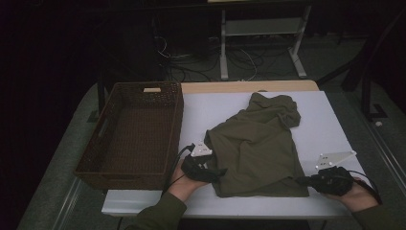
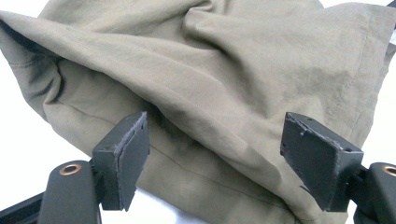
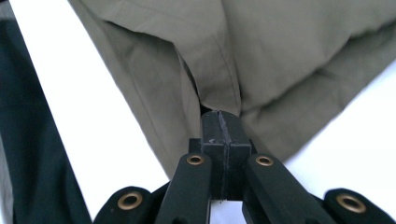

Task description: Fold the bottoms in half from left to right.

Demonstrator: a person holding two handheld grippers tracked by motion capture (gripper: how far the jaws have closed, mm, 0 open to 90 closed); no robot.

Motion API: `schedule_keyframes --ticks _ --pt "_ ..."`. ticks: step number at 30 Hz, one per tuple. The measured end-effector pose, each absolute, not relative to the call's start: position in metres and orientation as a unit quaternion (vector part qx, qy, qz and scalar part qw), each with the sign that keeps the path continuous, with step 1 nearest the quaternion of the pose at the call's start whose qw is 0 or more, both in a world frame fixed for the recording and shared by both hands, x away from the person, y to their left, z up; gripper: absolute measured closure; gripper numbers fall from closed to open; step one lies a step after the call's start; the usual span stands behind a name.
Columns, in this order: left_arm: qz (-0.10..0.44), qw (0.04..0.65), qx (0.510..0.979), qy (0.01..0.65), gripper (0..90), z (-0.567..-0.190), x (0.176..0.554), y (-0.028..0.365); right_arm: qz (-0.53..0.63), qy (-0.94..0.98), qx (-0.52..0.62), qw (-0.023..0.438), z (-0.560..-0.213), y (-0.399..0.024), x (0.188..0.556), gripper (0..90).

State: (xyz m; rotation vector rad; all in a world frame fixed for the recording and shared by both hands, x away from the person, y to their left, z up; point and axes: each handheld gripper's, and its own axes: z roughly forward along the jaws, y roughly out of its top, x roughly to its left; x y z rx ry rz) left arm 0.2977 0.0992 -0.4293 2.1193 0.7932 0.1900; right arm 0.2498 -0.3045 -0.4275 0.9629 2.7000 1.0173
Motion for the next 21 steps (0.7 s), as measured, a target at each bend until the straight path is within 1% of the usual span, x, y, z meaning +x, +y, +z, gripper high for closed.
schedule_keyframes --ticks 2,3,5,6,8,10,13,16,18,20,21 --pt "0.076 0.416 0.849 0.318 24.9 -0.430 0.299 0.100 0.337 0.884 0.320 0.051 -0.427 -0.309 0.250 86.9" --pt "0.073 0.415 0.848 0.321 25.3 -0.431 0.299 0.099 0.344 0.878 0.326 0.058 -0.426 -0.311 0.251 80.2" --pt "0.072 0.411 0.850 0.322 26.0 -0.432 0.300 0.099 0.364 0.863 0.344 0.067 -0.421 -0.315 0.254 73.0" --pt "0.071 0.410 0.850 0.323 26.2 -0.433 0.301 0.099 0.373 0.856 0.351 0.071 -0.419 -0.316 0.257 67.1" --pt "0.069 0.409 0.851 0.324 26.5 -0.434 0.302 0.099 0.383 0.845 0.365 0.077 -0.418 -0.318 0.266 62.5" --pt "0.068 0.408 0.851 0.325 26.5 -0.435 0.302 0.098 0.385 0.836 0.381 0.084 -0.420 -0.317 0.277 55.8" --pt "0.067 0.407 0.851 0.326 26.6 -0.435 0.302 0.098 0.386 0.822 0.410 0.085 -0.424 -0.317 0.296 49.8" --pt "0.065 0.404 0.852 0.328 26.6 -0.436 0.302 0.098 0.393 0.810 0.428 0.076 -0.428 -0.316 0.313 49.1" --pt "0.064 0.401 0.852 0.329 27.0 -0.436 0.303 0.098 0.402 0.803 0.436 0.062 -0.430 -0.315 0.322 50.4" --pt "0.062 0.402 0.853 0.327 27.8 -0.437 0.304 0.098 0.401 0.803 0.438 0.051 -0.432 -0.312 0.329 54.6" --pt "0.060 0.402 0.853 0.328 28.6 -0.437 0.304 0.098 0.394 0.807 0.437 0.051 -0.434 -0.310 0.332 59.9"
